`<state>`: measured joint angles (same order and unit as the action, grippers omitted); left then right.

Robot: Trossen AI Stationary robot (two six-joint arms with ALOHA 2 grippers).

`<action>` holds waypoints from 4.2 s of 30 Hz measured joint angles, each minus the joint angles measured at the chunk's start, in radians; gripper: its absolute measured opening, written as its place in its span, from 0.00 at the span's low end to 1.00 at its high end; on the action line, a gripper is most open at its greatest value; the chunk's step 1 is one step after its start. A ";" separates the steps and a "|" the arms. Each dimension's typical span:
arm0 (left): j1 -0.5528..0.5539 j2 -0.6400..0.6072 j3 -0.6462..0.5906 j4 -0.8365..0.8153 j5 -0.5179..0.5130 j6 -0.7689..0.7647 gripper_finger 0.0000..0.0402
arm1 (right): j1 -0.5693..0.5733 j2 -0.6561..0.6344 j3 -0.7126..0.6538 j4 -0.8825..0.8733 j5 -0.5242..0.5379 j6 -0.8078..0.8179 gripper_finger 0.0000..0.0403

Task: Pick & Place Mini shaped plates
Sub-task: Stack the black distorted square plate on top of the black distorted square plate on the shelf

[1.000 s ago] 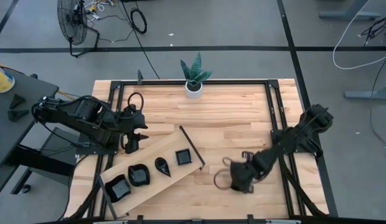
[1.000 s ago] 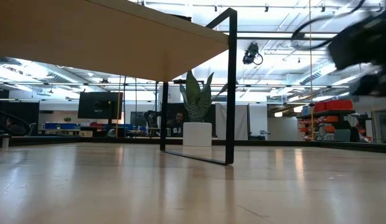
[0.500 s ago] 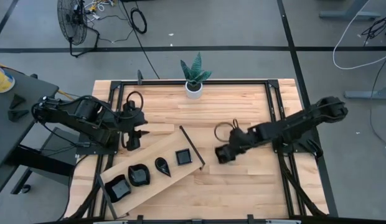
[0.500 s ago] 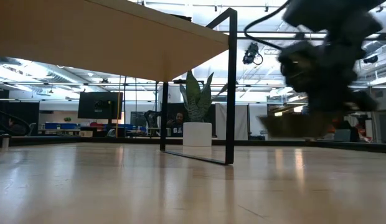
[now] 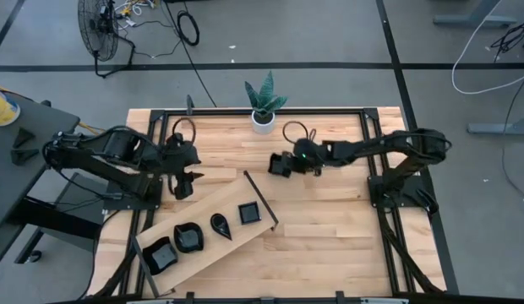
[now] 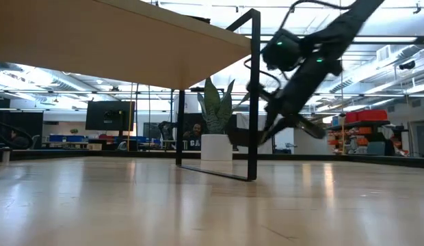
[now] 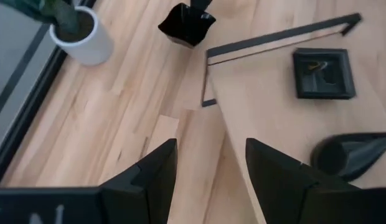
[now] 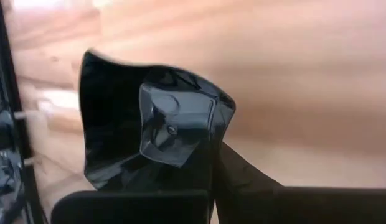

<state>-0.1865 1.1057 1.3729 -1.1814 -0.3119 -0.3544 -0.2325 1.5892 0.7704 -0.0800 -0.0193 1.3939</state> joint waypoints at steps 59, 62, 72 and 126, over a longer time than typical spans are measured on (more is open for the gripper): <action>0.662 0.000 -0.329 0.195 0.335 0.047 0.49 | -0.054 0.570 0.676 -0.021 -0.156 -0.240 0.04; 0.662 0.000 -0.329 0.211 0.335 0.045 0.49 | -0.051 0.570 0.676 -0.021 -0.160 -0.246 0.04; 0.662 0.000 -0.329 0.231 0.335 0.051 0.49 | -0.051 0.570 0.675 -0.026 -0.191 -0.251 0.13; 0.690 0.600 -0.329 0.511 0.359 -0.333 0.49 | -0.086 -0.104 0.675 -0.710 -0.024 -0.801 0.43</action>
<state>0.5030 1.7058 1.0443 -0.6708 0.0468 -0.6872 -0.3184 1.4857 1.4456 -0.7902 -0.0436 0.5926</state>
